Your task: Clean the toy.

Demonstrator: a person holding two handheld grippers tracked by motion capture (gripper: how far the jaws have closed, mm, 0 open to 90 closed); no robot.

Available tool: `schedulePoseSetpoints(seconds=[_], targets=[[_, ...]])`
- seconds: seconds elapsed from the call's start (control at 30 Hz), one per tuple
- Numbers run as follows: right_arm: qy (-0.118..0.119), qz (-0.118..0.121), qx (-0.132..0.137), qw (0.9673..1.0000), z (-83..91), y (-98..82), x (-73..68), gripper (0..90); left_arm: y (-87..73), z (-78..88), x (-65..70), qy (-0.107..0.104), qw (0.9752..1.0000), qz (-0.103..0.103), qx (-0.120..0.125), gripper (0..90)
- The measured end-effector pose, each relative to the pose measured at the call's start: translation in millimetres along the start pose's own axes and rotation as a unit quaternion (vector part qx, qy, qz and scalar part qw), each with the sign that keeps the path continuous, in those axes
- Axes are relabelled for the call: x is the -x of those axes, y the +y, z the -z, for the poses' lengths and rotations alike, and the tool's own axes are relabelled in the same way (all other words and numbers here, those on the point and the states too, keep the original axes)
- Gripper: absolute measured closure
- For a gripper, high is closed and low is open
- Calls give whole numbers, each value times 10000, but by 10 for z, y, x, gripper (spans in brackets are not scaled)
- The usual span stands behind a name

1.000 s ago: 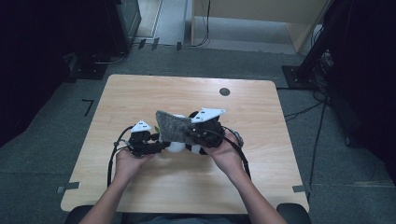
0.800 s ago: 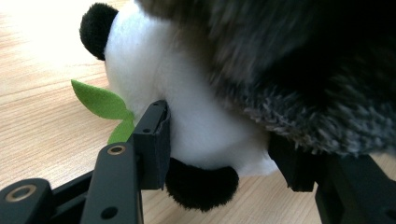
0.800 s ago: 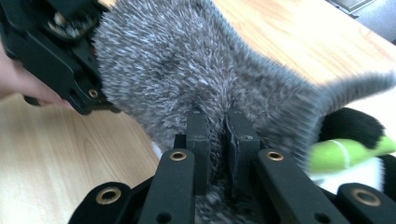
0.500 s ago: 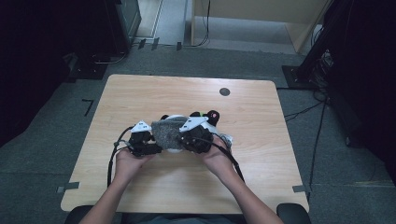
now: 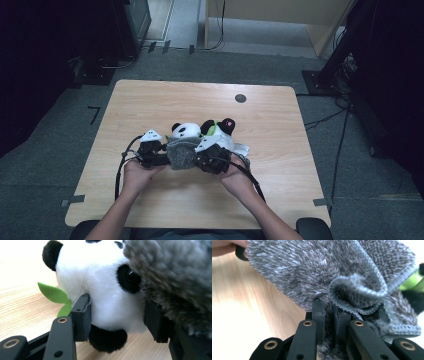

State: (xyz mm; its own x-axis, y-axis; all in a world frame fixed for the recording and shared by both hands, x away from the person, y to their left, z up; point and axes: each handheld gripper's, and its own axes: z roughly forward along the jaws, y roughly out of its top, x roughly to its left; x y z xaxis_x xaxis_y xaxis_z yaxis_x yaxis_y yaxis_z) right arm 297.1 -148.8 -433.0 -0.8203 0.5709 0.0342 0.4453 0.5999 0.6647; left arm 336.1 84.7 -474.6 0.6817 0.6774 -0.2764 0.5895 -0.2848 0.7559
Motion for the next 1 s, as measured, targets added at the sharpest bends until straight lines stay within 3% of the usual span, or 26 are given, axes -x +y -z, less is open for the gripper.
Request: schedulePoseSetpoints(seconds=[0.57, 1.0], targets=[[174, -165, -314, 9992, -10, -205, -53, 827, 1, 1, -6, -11, 10000, 9, 8, 443], [742, -138, -292, 9967, 127, -176, -292, 828, 4, 3, -10, -16, 10000, 32, 26, 444]])
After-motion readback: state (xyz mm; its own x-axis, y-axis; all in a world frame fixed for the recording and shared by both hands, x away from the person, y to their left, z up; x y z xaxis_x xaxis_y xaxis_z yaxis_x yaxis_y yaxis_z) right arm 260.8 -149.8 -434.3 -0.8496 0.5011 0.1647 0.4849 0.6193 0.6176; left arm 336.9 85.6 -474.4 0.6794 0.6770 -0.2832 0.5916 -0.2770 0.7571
